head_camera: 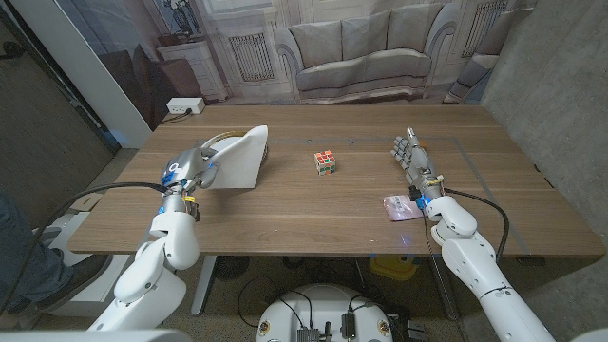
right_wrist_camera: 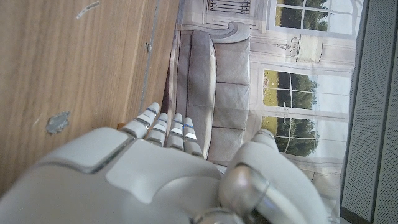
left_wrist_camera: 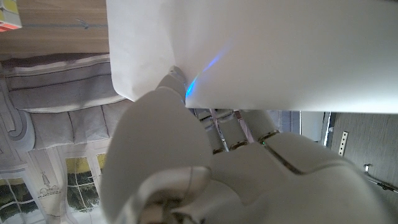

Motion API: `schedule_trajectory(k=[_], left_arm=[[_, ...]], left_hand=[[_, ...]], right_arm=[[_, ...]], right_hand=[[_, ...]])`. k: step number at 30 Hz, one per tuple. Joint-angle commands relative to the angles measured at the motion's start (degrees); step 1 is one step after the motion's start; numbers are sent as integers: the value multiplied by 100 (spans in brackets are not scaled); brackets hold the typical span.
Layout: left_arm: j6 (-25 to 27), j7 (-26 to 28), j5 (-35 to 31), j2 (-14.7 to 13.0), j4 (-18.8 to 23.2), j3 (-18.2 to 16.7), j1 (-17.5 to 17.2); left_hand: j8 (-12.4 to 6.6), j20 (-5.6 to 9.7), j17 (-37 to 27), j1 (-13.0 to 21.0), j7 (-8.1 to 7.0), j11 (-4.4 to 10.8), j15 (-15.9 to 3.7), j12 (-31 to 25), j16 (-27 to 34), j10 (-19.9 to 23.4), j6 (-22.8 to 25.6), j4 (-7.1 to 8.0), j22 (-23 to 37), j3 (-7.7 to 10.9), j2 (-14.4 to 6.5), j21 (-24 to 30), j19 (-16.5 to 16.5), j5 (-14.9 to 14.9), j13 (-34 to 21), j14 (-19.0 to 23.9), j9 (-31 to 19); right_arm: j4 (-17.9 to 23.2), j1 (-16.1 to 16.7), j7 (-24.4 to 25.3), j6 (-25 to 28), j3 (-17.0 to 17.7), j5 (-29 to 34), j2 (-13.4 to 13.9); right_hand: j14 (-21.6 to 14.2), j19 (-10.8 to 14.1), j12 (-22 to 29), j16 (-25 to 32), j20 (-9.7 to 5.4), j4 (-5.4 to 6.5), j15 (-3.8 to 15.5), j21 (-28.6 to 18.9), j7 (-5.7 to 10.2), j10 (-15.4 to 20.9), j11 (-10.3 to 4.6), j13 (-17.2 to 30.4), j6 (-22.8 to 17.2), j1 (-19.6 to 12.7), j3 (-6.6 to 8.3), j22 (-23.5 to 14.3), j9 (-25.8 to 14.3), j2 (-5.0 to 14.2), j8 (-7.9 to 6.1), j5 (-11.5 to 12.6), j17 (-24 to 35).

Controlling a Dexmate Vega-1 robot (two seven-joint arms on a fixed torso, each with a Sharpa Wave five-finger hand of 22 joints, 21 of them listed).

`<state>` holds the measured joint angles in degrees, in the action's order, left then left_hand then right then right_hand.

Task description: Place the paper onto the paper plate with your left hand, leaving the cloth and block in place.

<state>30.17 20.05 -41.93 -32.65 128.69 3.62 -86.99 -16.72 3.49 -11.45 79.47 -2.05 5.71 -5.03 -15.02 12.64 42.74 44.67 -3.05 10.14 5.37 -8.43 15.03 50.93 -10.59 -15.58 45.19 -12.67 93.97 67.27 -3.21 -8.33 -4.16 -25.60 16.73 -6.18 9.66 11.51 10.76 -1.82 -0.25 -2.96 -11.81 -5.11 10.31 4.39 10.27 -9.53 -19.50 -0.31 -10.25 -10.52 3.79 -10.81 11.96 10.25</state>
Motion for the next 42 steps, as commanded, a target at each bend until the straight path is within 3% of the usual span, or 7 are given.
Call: schedule_trajectory(k=[1, 21, 42], left_arm=[[-212, 16, 30, -25, -189, -214, 116], [-794, 265, 230, -100, -700, -359, 360], [-967, 483, 99, -290, -1189, -77, 911]], left_hand=[[16, 9, -16, -23, 23, -2, -463, 16, -24, 60, 58, 42, 17, 8, 11, -23, 14, -9, -32, 69, -9], [13, 38, -17, -59, -11, 34, -532, 21, -12, 168, 174, 69, 21, 15, 18, -31, 41, -15, -48, 181, 1], [14, 82, -25, -86, -31, 93, -572, 34, -17, 232, 269, 96, 23, 31, 5, -62, 0, -18, -69, 231, 12]], right_arm=[[12, 13, 44, -2, -13, 19, -32], [1, 16, 5, -52, -8, 9, -29], [185, 299, 29, -239, 188, -91, 27]], right_hand=[[-44, 16, 45, -11, 20, -16, 10, 27, 29, 34, 12, 32, -34, -22, -12, -30, -21, 13, -31, 9, 21], [-38, 15, 47, -12, 15, -21, 14, 28, 24, 38, 17, 32, -35, -29, -17, -30, -21, 22, -31, 4, 22], [-36, 15, 45, -11, 12, -21, 15, 28, 23, 31, 8, 32, -41, -22, -30, -30, -21, 23, -32, -1, 24]])
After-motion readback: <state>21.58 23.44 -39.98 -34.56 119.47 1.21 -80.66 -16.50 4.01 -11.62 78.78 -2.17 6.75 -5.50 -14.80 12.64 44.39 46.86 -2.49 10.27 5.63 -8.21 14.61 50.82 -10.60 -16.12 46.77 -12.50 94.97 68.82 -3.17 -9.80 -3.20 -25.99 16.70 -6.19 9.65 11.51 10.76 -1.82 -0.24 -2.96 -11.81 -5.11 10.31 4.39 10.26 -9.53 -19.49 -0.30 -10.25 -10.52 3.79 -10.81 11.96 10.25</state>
